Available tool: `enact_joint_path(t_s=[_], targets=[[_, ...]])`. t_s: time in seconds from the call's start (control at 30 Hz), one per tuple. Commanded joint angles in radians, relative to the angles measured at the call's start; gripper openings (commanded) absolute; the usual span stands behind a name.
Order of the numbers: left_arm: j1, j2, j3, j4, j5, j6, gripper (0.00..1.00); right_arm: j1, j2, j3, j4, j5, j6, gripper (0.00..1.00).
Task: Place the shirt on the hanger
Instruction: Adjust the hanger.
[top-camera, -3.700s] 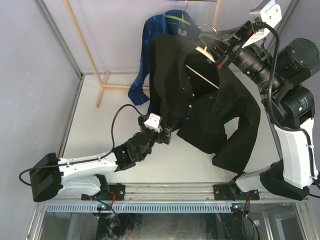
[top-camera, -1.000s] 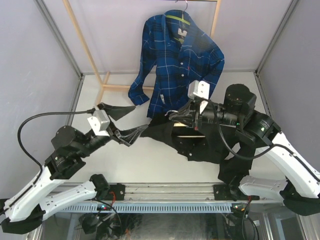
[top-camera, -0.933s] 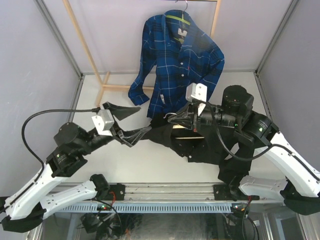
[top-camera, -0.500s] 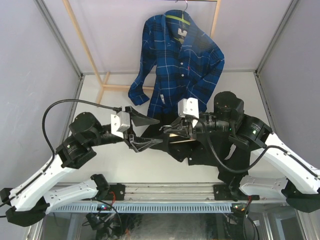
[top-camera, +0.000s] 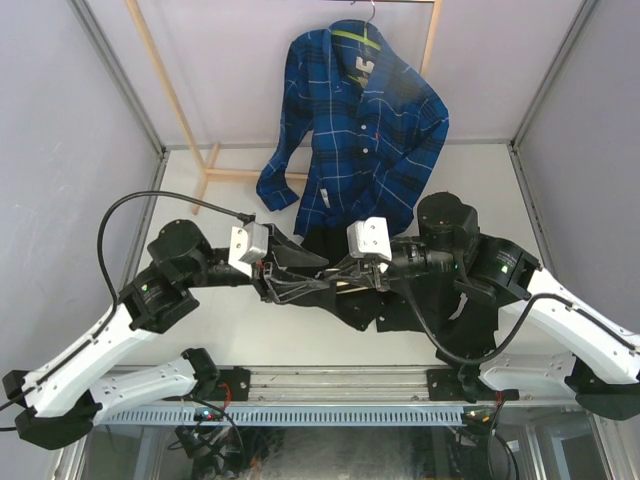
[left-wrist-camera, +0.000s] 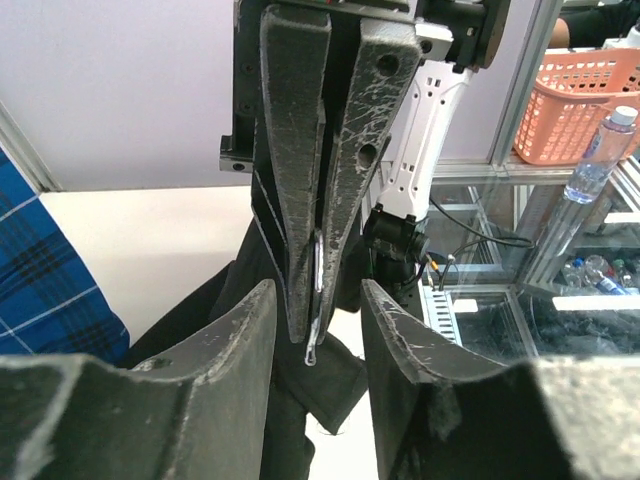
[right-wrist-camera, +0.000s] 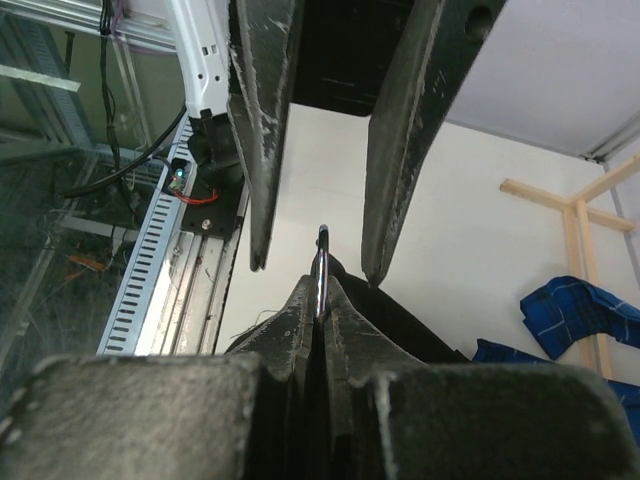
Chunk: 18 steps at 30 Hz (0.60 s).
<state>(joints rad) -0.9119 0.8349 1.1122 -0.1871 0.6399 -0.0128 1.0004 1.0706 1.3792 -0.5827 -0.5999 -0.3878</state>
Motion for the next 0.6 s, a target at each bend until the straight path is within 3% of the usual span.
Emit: enact_joint_path(t_s=[0.0,0.17,0.33,0.43,0.57], targets=[[0.004,0.008,0.057,0.017,0.024,-0.01,0.42,0.022,-0.014,0.013,0.045,0.01,-0.031,0.0],[0.004,0.007,0.054,0.012,0.013,-0.005,0.32,0.035,-0.011,0.012,0.036,0.017,-0.038,0.0],[0.004,0.011,0.059,0.003,0.004,0.001,0.04,0.038,-0.012,0.012,0.016,0.03,-0.046,0.02],[0.004,0.006,0.059,-0.01,-0.001,0.008,0.0,0.038,-0.019,0.012,0.004,0.034,-0.046,0.12],[0.004,-0.009,0.061,-0.038,-0.016,0.026,0.0,0.038,-0.037,0.012,-0.016,0.051,-0.043,0.33]])
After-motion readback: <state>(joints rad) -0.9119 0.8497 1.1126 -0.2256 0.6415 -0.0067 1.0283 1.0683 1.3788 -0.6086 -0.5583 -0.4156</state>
